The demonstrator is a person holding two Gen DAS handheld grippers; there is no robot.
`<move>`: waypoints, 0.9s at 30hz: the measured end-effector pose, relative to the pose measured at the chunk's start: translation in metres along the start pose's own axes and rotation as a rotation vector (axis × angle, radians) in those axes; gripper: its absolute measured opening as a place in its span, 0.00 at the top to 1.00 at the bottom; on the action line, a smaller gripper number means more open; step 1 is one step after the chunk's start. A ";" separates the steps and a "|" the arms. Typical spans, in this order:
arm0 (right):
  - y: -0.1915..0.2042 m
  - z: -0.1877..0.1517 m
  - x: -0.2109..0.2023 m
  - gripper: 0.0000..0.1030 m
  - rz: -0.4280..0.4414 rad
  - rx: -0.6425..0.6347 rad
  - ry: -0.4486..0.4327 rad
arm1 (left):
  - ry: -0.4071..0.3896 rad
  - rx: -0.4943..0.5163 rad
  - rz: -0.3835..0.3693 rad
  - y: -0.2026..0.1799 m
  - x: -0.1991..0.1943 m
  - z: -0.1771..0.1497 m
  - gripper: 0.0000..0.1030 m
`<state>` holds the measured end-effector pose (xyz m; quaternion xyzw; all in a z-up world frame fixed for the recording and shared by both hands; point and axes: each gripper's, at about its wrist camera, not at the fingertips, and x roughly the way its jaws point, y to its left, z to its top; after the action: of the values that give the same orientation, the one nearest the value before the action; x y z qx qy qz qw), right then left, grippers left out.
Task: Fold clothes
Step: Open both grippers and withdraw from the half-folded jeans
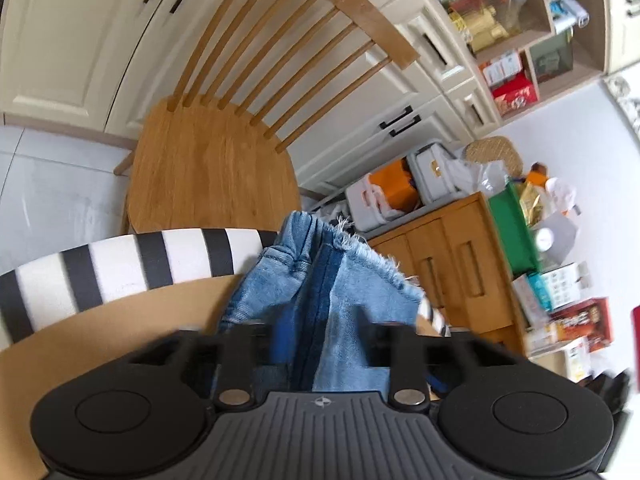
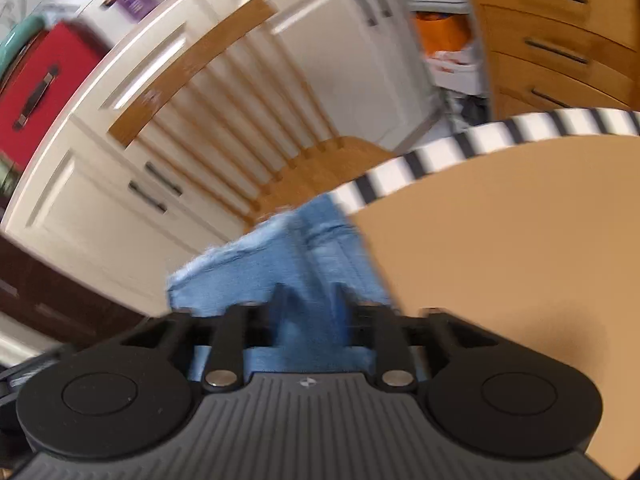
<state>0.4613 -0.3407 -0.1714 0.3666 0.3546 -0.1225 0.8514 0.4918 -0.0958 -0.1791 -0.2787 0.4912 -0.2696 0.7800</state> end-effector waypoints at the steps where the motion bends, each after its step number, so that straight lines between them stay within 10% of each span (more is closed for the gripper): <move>1: -0.006 0.000 -0.012 0.54 0.005 0.014 -0.008 | -0.016 0.017 -0.012 0.001 -0.013 -0.002 0.40; 10: -0.026 -0.119 -0.161 0.65 0.222 -0.172 0.123 | 0.180 0.142 -0.105 -0.002 -0.129 -0.133 0.40; 16: -0.031 -0.204 -0.164 0.70 0.049 -0.289 0.208 | 0.240 0.230 0.096 -0.007 -0.133 -0.223 0.48; 27: -0.006 -0.228 -0.172 0.77 -0.097 -0.492 0.131 | 0.245 0.379 0.366 -0.040 -0.131 -0.249 0.53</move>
<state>0.2182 -0.1914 -0.1645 0.1381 0.4454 -0.0491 0.8833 0.2090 -0.0755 -0.1607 -0.0002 0.5646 -0.2431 0.7888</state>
